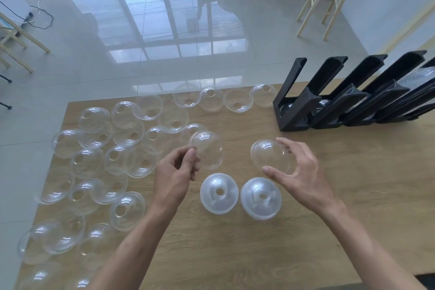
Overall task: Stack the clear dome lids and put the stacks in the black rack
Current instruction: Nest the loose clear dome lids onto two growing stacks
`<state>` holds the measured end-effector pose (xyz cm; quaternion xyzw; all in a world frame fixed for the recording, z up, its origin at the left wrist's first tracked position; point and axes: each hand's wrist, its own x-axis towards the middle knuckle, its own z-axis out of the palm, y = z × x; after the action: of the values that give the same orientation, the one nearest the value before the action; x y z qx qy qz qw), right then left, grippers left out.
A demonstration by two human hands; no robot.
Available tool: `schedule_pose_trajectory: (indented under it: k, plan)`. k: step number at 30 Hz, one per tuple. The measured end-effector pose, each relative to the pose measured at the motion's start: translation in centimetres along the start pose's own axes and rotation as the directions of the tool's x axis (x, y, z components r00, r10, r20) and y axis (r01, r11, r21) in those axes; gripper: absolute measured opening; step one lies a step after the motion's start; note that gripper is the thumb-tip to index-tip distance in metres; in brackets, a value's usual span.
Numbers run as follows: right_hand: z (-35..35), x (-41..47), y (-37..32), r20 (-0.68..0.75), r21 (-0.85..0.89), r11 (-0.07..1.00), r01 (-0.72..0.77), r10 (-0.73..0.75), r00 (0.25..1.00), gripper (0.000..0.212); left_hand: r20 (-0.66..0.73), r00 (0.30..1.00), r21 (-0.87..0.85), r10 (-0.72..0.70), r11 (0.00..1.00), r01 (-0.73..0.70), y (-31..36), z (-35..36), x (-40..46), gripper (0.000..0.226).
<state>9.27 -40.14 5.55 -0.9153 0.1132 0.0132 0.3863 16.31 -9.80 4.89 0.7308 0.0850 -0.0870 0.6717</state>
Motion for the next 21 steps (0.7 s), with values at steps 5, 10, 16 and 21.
schedule_pose_trajectory:
  k: [5, 10, 16, 21]
  plan:
    - [1.7, -5.6, 0.4, 0.048, 0.024, 0.999, 0.034, -0.035, 0.998, 0.087, 0.074, 0.973, -0.106, -0.219, 0.968, 0.226, -3.3, -1.1, -3.9, 0.019]
    - [4.8, -9.0, 1.1, 0.042, 0.086, 0.996, -0.019, 0.015, 0.999, 0.085, 0.073, 0.949, -0.024, -0.307, 0.951, 0.309, -5.2, -0.3, -6.0, 0.016]
    - [6.6, -9.6, 1.5, 0.061, 0.098, 0.994, -0.057, 0.052, 0.997, 0.09, -0.021, 0.961, 0.136, -0.275, 0.952, 0.275, -6.0, -0.3, -6.2, 0.026]
    - [7.3, -9.3, 1.7, 0.058, 0.168, 0.979, -0.113, 0.104, 0.993, 0.098, 0.186, 0.979, 0.582, 0.077, 0.795, -0.173, -6.2, -1.0, -6.9, 0.078]
